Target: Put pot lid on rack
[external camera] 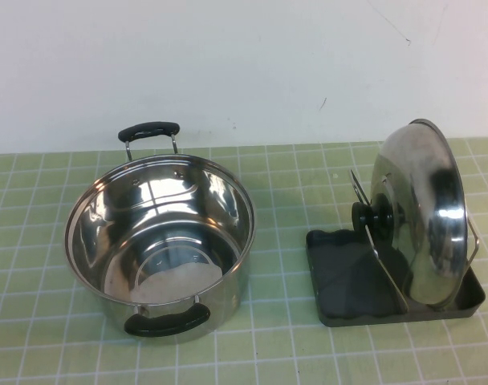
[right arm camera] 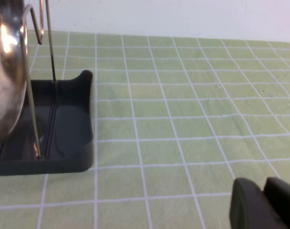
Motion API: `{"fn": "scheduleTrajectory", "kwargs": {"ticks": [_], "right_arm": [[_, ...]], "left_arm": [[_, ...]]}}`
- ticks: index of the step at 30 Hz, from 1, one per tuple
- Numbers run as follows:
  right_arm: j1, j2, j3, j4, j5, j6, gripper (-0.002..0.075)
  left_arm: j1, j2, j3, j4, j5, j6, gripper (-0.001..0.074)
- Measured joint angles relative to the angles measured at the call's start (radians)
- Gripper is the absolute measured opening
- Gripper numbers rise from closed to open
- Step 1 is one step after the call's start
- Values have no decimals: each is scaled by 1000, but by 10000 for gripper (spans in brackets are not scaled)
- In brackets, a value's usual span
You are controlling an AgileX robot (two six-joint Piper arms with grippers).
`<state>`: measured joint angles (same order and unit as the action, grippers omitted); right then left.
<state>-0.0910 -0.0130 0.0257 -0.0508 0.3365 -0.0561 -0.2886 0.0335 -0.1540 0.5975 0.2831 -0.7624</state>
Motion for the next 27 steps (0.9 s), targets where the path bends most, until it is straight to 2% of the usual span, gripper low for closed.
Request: {"fn": "scheduleTrajectory", "kwargs": {"ticks": [2,4,7,9,13,21,23,27], "right_arm": [[0,0,0,0,0,0,64],[0,0,0,0,0,0,64],[0,0,0,0,1,2,64],[0,0,0,0,1,0,64],[0,0,0,0,2,0,64],[0,0,0,0,2,0,64],[0,0,0,0,2,0,64],[0,0,0,0,2,0,64]], "left_arm": [[0,-10,2,-43,34,62,-1],[0,-21,4,-168,83,214,-1],[0,-40,9,-374,117,573,-1],[13,-43,31,-457,98,721,-1],[100,-47,98,-524,20,742,-1],[348,-47,174,-701,-23,787,-1],[381,-47,174,-714,-29,822,-1],[386,-47,174,-716,-7,851,-1]]}}
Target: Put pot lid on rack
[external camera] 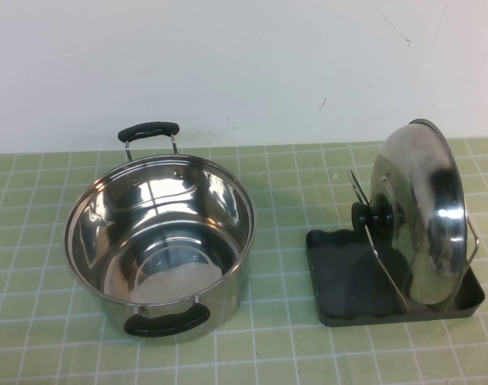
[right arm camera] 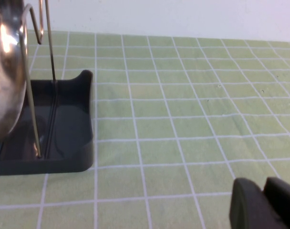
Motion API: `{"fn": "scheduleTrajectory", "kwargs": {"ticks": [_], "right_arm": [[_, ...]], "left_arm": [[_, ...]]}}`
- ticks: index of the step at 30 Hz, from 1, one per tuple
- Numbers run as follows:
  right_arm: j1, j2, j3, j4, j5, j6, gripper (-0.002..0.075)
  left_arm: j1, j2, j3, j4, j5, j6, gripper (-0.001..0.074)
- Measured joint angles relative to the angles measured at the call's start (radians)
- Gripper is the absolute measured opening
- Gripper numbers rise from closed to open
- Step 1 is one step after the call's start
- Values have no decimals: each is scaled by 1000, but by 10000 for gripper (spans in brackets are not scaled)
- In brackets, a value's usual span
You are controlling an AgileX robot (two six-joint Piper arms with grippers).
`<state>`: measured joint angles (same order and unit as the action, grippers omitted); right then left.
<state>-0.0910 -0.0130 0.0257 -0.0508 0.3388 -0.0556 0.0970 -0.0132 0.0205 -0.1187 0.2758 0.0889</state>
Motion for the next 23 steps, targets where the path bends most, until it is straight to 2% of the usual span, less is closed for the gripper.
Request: {"fn": "scheduleTrajectory", "kwargs": {"ticks": [10,23], "right_arm": [[0,0,0,0,0,0,64],[0,0,0,0,0,0,64]], "left_arm": [[-107,0,-2,11,23,6,-1],[-109,0,-2,13,23,8,-1]]}}
